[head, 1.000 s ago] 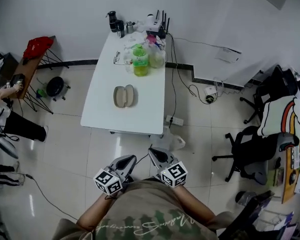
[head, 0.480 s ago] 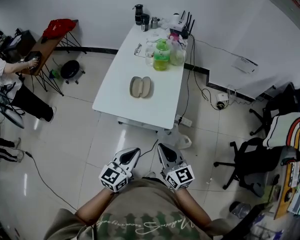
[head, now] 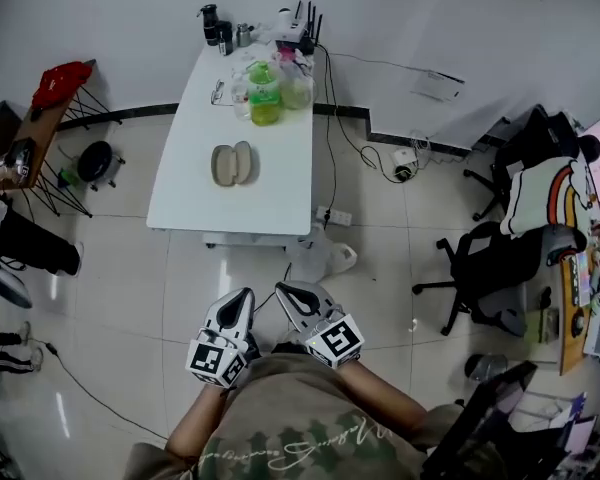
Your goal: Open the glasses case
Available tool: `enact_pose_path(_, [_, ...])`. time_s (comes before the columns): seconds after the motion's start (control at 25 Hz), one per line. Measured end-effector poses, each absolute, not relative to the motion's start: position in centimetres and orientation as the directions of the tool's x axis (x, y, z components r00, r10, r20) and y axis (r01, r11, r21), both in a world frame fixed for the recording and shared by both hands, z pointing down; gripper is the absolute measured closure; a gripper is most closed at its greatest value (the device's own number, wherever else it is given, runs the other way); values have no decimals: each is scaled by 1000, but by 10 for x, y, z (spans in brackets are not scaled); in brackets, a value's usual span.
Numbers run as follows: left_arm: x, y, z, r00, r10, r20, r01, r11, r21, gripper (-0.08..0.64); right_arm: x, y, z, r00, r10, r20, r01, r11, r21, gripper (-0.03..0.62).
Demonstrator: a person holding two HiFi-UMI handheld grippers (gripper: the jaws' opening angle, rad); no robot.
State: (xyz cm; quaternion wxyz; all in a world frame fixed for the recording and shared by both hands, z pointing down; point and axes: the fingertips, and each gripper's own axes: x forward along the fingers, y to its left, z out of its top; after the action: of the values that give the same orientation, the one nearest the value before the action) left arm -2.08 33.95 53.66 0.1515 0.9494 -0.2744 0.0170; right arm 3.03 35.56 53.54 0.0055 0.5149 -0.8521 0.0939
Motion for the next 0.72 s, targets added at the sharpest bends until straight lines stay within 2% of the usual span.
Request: enact_pose_path(0.72, [-39, 331, 546, 826, -547, 134, -561, -777, 284, 552, 16, 357, 511, -458, -886, 77, -886, 447, -127, 583])
